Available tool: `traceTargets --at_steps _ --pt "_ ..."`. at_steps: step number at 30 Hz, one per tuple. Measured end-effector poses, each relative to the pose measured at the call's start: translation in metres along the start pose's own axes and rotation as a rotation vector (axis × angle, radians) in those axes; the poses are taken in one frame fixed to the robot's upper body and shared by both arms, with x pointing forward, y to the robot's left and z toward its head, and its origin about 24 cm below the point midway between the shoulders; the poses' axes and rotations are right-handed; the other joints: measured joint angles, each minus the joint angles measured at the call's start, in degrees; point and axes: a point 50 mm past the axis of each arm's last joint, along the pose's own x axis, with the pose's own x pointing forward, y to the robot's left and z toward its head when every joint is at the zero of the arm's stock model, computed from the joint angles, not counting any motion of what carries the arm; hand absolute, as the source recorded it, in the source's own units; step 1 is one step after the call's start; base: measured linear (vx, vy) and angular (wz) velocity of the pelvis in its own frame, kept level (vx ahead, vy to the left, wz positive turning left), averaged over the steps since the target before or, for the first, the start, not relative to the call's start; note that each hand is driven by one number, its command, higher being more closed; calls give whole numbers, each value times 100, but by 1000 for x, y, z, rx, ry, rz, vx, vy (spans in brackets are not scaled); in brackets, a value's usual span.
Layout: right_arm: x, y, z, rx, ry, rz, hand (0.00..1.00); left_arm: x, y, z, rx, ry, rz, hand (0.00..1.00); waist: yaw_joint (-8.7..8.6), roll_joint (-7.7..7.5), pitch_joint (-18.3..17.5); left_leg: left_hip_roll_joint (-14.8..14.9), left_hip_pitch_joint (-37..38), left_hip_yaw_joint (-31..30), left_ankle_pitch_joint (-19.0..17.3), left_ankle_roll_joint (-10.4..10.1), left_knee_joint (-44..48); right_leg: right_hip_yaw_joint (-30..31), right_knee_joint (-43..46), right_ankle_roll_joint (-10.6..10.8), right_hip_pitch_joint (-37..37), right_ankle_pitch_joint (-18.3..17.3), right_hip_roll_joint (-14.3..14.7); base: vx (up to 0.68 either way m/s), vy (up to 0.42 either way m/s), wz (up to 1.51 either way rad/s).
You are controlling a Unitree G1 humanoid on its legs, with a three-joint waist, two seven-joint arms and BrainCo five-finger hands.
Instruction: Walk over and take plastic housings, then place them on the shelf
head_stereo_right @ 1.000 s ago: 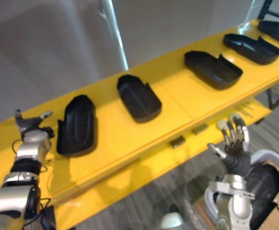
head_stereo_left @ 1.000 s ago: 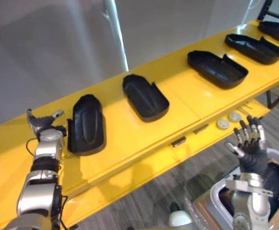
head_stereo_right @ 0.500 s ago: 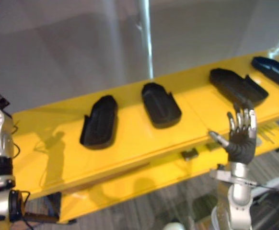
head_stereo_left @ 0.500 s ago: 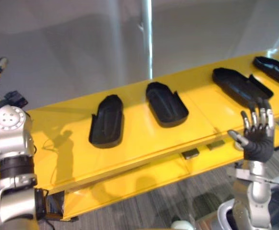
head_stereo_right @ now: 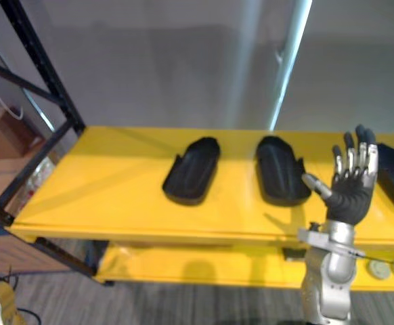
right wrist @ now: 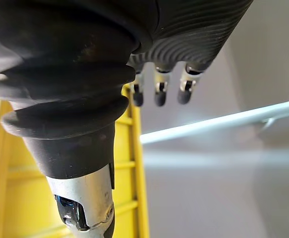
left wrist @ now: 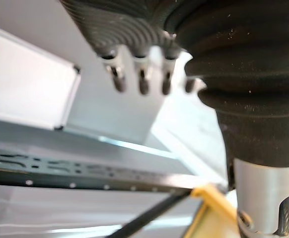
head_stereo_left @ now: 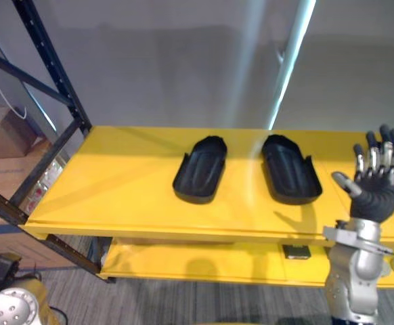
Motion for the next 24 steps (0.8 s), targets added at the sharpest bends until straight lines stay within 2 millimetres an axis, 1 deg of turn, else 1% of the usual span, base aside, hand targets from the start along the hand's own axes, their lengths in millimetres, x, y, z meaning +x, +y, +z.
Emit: traceTargets --at_steps 3,5,6,8,9,11,13,14,17,18,20,23,24 --pt "-15 -2 -6 28 56 -20 0 -10 -1 -4 -3 50 -23 0 6 9 178 -2 -29 -10 -7 5 52 1 42 0 -17 0 -11 -36 0 2" --pt "-24 4 -12 74 96 -19 0 -18 -5 -8 -11 90 -63 0 4 26 334 -6 -55 -1 -32 29 127 -2 82 -1 -37 -11 -28 -59 7 -4" --pt "-26 10 -15 96 111 -6 0 -21 -9 -8 -23 101 -81 0 7 29 396 -9 -75 10 -38 38 142 -2 87 -5 -61 -16 -34 -71 9 -2" --pt "-29 33 -23 146 139 68 0 -29 -21 -10 -58 129 -151 0 1 27 420 -25 -268 1 -49 56 229 -6 99 -7 -213 -18 -59 -62 15 1" --pt "-29 40 -24 149 142 94 0 -31 -25 -11 -70 138 -169 0 0 20 434 -32 -295 -4 -45 55 228 -12 97 10 -230 -3 -65 -18 21 5" --pt "-24 71 -28 158 129 202 0 -38 -35 -15 -95 172 -238 0 56 -4 448 -63 -319 -18 -46 59 227 -33 96 38 -238 14 -95 13 23 6" --pt "-15 88 -25 143 83 248 0 -41 -41 -19 -102 188 -274 0 97 -12 446 -97 -336 -51 -43 68 227 -45 101 56 -235 28 -112 37 25 10" --pt "-10 91 -23 127 57 245 0 -42 -44 -19 -98 187 -300 0 159 -19 448 -115 -336 -69 -41 70 227 -53 102 57 -224 28 -115 51 21 12" --pt "-1 88 -20 97 25 184 0 -43 -46 -19 -99 180 -343 0 216 -36 449 -134 -333 -113 -41 70 241 -138 104 53 -200 26 -155 65 22 14" --pt "0 87 -20 95 23 173 0 -43 -47 -19 -106 185 -352 0 215 -36 449 -134 -331 -117 -41 70 244 -144 110 51 -194 24 -160 40 26 11" --pt "2 81 -19 72 12 141 0 -45 -50 -21 -154 223 -424 0 209 -35 449 -132 -332 -56 -52 81 306 -143 140 35 -179 14 -170 0 0 0" --pt "6 67 -14 -10 -27 75 0 -55 -63 -29 -169 293 -642 0 171 -23 456 -104 -294 96 -162 121 460 -113 186 13 -108 -12 -171 -39 7 -11" --pt "10 58 -5 -63 -78 40 0 -61 -68 -36 -161 336 -750 0 141 -12 463 -97 -253 196 -226 128 517 -11 209 29 -101 -39 -179 -78 9 -28"
